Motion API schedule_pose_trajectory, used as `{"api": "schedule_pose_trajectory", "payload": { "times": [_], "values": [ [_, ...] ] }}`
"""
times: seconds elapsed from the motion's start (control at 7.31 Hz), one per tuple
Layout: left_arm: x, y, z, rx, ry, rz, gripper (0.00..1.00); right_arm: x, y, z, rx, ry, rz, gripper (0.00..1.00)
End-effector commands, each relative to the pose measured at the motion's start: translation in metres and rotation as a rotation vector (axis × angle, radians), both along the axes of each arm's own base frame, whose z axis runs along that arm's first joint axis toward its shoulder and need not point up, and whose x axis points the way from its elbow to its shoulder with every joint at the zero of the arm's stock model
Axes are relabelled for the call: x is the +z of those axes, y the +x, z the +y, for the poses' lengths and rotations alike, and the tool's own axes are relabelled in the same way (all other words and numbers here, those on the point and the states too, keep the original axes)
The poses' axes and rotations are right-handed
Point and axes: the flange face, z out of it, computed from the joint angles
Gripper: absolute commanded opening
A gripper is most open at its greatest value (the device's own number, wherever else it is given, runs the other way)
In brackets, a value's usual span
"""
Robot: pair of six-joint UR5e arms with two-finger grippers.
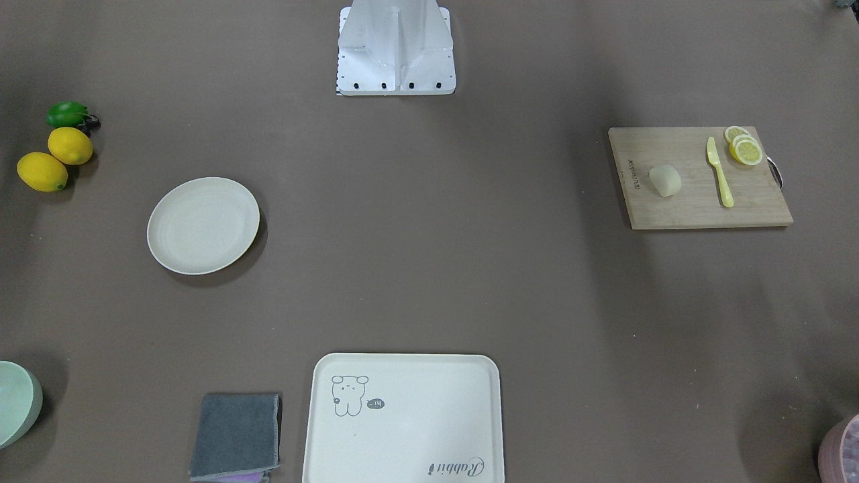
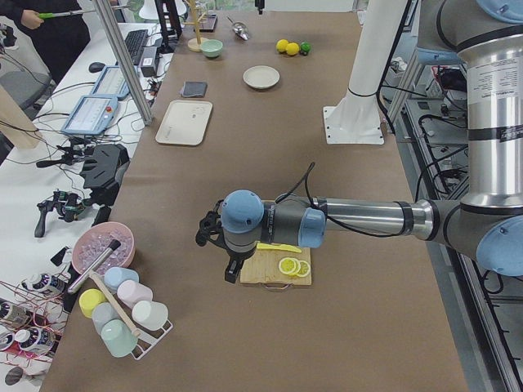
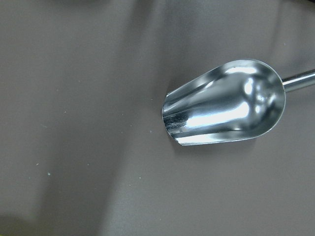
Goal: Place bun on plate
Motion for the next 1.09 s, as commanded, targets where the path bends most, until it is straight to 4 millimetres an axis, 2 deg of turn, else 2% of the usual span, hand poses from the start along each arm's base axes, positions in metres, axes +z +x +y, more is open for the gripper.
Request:
{"api": "schedule_pose_trajectory", "payload": {
  "times": [0.0,0.14,0.27,0.41,0.55,0.68,0.96],
  "values": [
    [0.023,-0.004,0.031,-0.010,-0.040,0.001,0.98,-0.006,0.000,-0.004,0.001,0.012,-0.003,1.00],
    [0.021,-0.024,0.038,-0.063,-0.011,-0.003,0.98,0.001,0.000,0.009,-0.002,-0.009,-0.024,1.00],
    [0.019,-0.025,0.049,-0.071,-0.016,-0.010,0.98,-0.004,-0.002,0.009,-0.005,-0.001,-0.035,1.00],
    [0.015,-0.031,0.047,-0.080,-0.008,-0.114,0.98,-0.003,-0.001,0.019,-0.006,-0.008,-0.045,1.00],
    [0.026,-0.036,0.049,-0.082,-0.032,-0.189,0.98,0.004,-0.001,0.025,-0.007,-0.022,-0.044,1.00],
    [0.020,-0.037,0.046,-0.086,-0.021,-0.183,0.98,-0.005,0.000,0.030,-0.007,-0.010,-0.067,1.00],
    [0.007,-0.027,0.044,-0.135,-0.071,-0.044,0.98,0.005,0.005,0.046,-0.001,-0.029,-0.069,1.00]
  ]
}}
